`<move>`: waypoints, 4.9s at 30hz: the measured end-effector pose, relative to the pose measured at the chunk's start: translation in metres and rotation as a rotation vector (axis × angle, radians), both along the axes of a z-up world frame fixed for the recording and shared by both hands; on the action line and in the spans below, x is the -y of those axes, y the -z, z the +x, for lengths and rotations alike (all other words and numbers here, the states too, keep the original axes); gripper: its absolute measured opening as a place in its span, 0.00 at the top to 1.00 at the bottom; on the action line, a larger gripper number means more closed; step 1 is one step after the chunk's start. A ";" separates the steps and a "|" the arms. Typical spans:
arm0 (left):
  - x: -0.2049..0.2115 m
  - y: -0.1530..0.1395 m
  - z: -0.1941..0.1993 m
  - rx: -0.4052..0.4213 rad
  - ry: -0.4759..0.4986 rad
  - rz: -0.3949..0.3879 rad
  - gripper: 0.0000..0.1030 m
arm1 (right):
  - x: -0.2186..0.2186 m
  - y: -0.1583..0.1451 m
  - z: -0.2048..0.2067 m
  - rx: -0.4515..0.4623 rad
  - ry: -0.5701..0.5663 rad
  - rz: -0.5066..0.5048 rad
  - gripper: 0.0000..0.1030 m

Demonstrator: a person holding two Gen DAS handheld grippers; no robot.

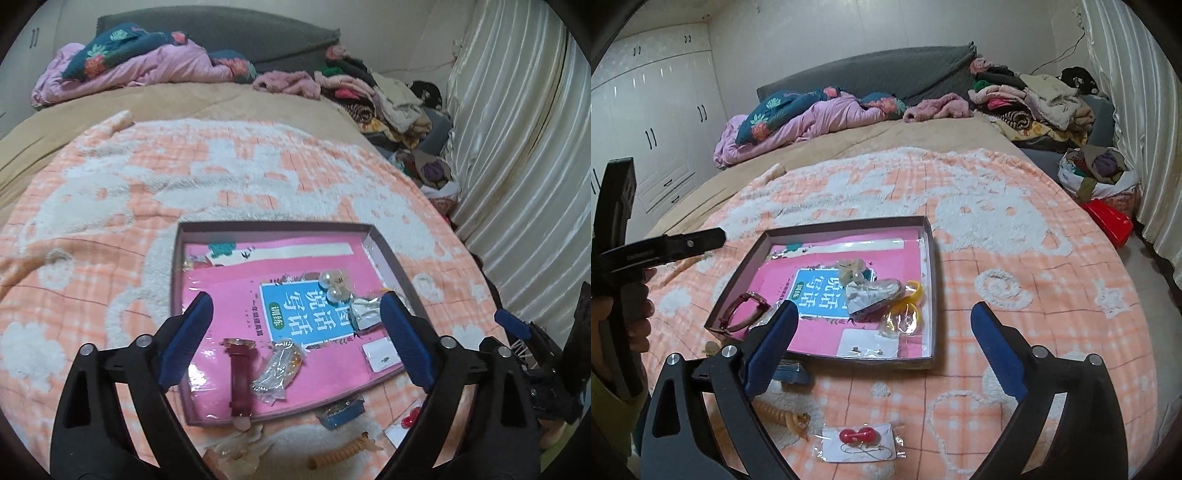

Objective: Organize jewelry
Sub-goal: 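Open both tools and pull them back from the box, then move left tool toward peach coil tie while right approaches red earrings card, then grasp peach coil hair tie with left tool while right grasps red earrings card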

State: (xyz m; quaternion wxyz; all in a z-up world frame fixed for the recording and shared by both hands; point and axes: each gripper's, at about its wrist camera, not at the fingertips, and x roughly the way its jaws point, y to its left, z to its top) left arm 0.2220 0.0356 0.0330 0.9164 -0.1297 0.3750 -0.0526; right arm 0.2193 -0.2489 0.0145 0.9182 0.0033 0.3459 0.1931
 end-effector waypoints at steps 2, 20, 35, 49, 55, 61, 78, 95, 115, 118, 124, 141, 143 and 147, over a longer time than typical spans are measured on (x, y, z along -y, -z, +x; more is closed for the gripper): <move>-0.003 -0.006 -0.006 0.014 -0.008 -0.001 0.17 | 0.000 -0.004 -0.005 0.007 -0.002 0.003 0.09; -0.019 -0.024 -0.049 0.058 -0.050 0.004 0.16 | -0.009 -0.024 -0.038 0.043 -0.041 0.006 0.09; -0.023 -0.014 -0.077 0.038 -0.058 0.022 0.16 | -0.011 -0.015 -0.059 0.027 -0.067 -0.017 0.09; -0.027 0.014 -0.098 -0.021 -0.059 0.055 0.16 | -0.011 0.007 -0.074 -0.019 -0.079 -0.051 0.09; -0.025 0.026 -0.104 -0.049 -0.050 0.063 0.16 | -0.009 0.014 -0.080 -0.031 -0.081 -0.063 0.09; -0.013 0.039 -0.109 -0.076 -0.007 0.072 0.16 | -0.009 0.026 -0.082 -0.057 -0.083 -0.086 0.09; 0.030 0.081 -0.119 -0.154 0.118 0.093 0.16 | -0.012 0.091 -0.080 -0.145 -0.130 -0.164 0.09; 0.062 0.125 -0.096 -0.222 0.205 0.137 0.17 | -0.029 0.127 -0.054 -0.146 -0.183 -0.173 0.15; 0.111 0.134 -0.067 -0.170 0.294 0.251 0.90 | 0.032 0.089 -0.041 -0.121 -0.036 -0.034 0.32; 0.108 0.132 -0.066 -0.178 0.305 0.233 0.90 | 0.036 0.078 -0.039 -0.099 -0.029 -0.024 0.32; 0.105 0.111 -0.077 -0.163 0.335 0.173 0.90 | 0.034 0.058 -0.037 -0.062 -0.026 -0.012 0.32; 0.048 0.025 -0.050 0.004 0.177 0.114 0.90 | 0.009 0.001 -0.025 0.054 -0.066 -0.007 0.32; 0.041 0.020 -0.046 0.018 0.154 0.115 0.90 | 0.004 -0.004 -0.023 0.064 -0.077 -0.009 0.32; 0.027 0.012 -0.037 0.032 0.115 0.104 0.90 | -0.006 -0.010 -0.019 0.079 -0.095 -0.013 0.32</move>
